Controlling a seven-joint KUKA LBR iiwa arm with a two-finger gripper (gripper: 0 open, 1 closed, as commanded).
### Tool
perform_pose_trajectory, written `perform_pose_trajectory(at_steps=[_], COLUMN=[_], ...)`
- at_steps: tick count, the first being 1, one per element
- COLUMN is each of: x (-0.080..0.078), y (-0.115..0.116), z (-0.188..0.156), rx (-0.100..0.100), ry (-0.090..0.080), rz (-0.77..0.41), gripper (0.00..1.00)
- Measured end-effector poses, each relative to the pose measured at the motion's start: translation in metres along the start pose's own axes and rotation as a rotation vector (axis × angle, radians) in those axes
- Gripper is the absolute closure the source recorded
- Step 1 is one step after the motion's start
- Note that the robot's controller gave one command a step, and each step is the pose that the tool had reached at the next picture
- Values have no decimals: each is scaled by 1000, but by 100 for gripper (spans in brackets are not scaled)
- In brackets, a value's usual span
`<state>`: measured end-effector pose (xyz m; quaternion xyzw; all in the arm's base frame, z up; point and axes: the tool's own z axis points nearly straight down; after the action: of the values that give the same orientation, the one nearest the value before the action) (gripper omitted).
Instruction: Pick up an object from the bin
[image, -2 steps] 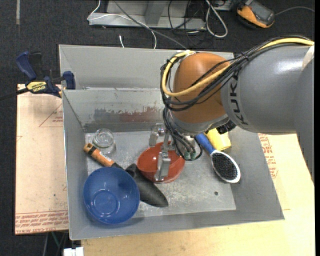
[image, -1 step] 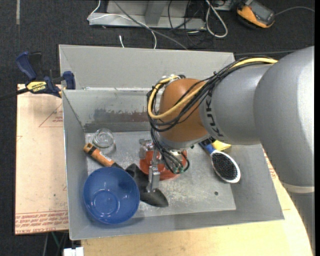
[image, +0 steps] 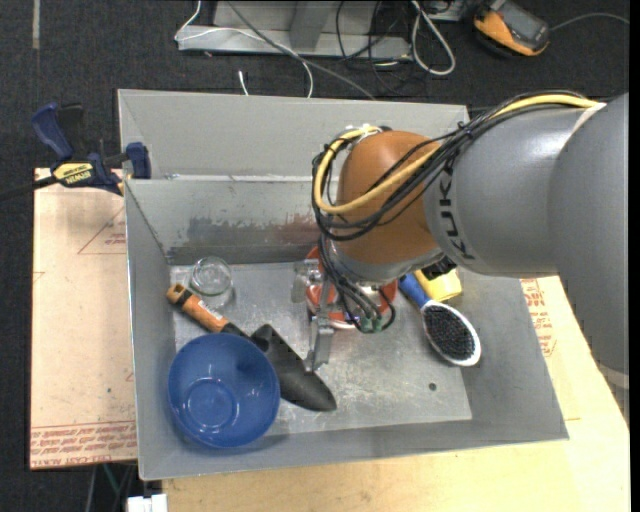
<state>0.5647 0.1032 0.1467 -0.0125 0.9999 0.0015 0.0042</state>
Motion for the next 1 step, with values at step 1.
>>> perform_pose_trajectory(at_steps=[1], x=[6], y=[2], z=[70], rx=[-1], ry=[6], rz=[-39], gripper=[0])
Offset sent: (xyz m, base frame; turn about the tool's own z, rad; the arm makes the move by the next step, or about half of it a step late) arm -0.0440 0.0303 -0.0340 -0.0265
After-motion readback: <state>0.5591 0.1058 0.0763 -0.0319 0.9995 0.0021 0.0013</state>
